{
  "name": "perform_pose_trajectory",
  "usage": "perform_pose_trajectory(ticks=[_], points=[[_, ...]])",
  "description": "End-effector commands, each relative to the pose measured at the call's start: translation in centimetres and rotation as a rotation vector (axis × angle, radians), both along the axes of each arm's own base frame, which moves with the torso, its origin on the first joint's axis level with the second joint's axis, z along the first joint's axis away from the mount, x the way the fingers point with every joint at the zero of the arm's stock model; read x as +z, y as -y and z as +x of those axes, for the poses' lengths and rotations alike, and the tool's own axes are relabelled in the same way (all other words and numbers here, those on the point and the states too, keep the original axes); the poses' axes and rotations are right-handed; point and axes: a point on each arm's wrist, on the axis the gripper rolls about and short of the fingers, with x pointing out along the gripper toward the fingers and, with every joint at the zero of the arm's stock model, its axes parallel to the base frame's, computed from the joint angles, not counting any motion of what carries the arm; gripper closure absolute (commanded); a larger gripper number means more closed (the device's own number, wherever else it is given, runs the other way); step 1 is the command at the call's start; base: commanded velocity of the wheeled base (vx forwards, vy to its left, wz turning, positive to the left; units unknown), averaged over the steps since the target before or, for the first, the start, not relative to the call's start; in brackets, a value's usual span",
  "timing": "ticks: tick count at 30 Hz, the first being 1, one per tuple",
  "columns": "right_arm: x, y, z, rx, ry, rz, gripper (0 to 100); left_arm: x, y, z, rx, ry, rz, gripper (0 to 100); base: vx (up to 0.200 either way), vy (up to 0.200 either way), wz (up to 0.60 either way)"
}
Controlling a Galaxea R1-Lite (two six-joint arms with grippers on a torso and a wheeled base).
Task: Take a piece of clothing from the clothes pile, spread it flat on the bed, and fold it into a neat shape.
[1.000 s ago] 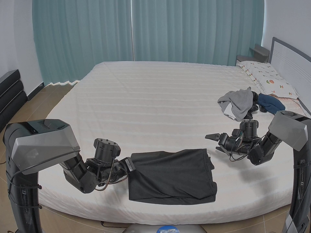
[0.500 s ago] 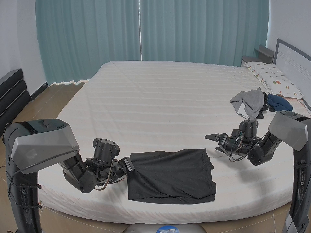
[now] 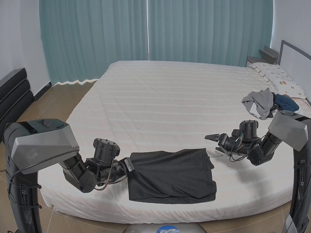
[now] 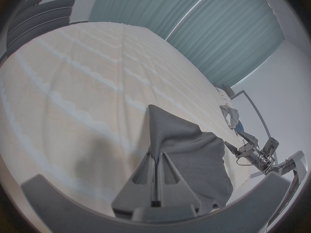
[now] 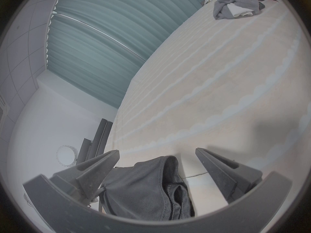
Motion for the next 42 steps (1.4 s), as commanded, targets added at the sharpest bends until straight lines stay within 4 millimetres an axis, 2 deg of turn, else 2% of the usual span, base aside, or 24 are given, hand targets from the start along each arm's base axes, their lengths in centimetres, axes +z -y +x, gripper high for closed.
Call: perform_pose_trajectory(ticks=[1, 4, 16, 17, 28, 33, 39, 42], points=[[0.2, 0.0, 0.0, 0.001, 0.004, 0.001, 0, -0.1, 0.0, 0.0, -0.001, -0.002, 0.001, 100, 0.0, 0.2, 0.0], [0.2, 0.0, 0.0, 0.001, 0.004, 0.001, 0, -0.1, 0.0, 0.0, 0.0, -0.003, 0.003, 100, 0.0, 0.2, 0.0], [0.2, -0.1, -0.1, 0.002, 0.002, 0.001, 0, -0.5, 0.5, -0.4, -0.01, -0.017, 0.002, 100, 0.0, 0.0, 0.0], [0.2, -0.1, -0.1, 0.002, 0.002, 0.001, 0, -0.5, 0.5, -0.4, -0.01, -0.018, 0.003, 0, 0.0, 0.0, 0.0], [0.2, 0.0, -0.3, 0.002, -0.004, 0.0, 0, -0.4, 0.5, -0.4, -0.01, -0.014, 0.001, 0, 0.0, 0.0, 0.0], [1.2, 0.1, -0.7, -0.002, 0.014, 0.0, 0, 0.0, 0.2, -0.2, 0.003, -0.005, -0.008, 0, 0.0, 0.0, 0.0], [1.5, 0.0, -0.8, -0.024, 0.029, -0.034, 0, 2.0, -0.7, -0.4, 0.034, 0.03, -0.041, 0, 0.0, 0.0, 0.0], [2.1, -0.2, -1.9, -0.039, 0.036, -0.084, 0, 3.7, -0.9, -0.7, 0.064, 0.081, -0.045, 0, 0.0, 0.0, 0.0]])
